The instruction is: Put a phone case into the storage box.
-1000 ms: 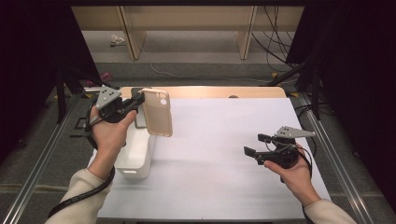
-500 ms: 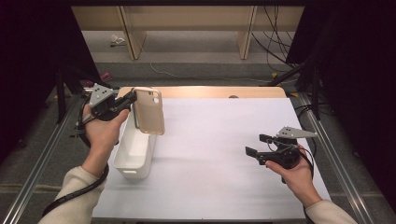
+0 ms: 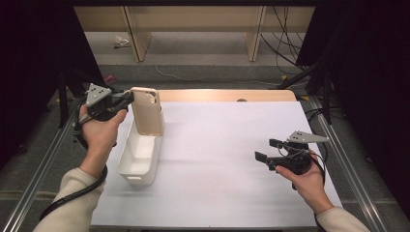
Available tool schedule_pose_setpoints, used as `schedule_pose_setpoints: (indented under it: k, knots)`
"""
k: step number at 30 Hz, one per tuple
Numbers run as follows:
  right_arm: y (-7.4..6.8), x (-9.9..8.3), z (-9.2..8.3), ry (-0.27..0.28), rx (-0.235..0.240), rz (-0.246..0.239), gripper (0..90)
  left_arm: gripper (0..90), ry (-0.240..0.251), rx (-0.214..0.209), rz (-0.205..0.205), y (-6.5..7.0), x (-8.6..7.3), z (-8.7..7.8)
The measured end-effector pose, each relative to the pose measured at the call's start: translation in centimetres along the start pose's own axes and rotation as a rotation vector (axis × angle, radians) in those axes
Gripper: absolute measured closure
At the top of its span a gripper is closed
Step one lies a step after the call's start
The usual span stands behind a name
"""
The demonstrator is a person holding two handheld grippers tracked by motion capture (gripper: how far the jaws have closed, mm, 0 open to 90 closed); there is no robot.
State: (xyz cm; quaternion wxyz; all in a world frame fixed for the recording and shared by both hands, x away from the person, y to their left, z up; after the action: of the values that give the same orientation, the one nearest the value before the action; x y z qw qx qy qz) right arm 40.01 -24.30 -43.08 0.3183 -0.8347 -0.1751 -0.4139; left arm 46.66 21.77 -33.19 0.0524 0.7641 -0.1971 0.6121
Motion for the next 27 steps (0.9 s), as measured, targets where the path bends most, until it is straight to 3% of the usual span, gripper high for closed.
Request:
schedule_pose_setpoints:
  k: [6,27]
  knots:
    - [0.0,0.0,0.0,0.001,-0.002,0.001,16.4,86.3,-0.002,0.026,0.017,-1.0,0.0,0.3]
    - [0.1,0.0,0.0,0.000,-0.002,0.006,16.4,86.3,-0.037,0.074,0.039,-2.3,-0.8,2.7]
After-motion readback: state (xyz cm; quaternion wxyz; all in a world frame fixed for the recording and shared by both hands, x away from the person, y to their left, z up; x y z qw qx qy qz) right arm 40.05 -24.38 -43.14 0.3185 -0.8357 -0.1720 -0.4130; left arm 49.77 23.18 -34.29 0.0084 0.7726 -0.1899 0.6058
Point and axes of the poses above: each handheld gripper's, and its own axes: z roughly forward along the jaws, x roughly out of its top, y roughly to its right, the point moved 5 cm from there along z, roughly forward along the jaws, and after that the axes turned 13 degrees about z, right-handed, at the moved point
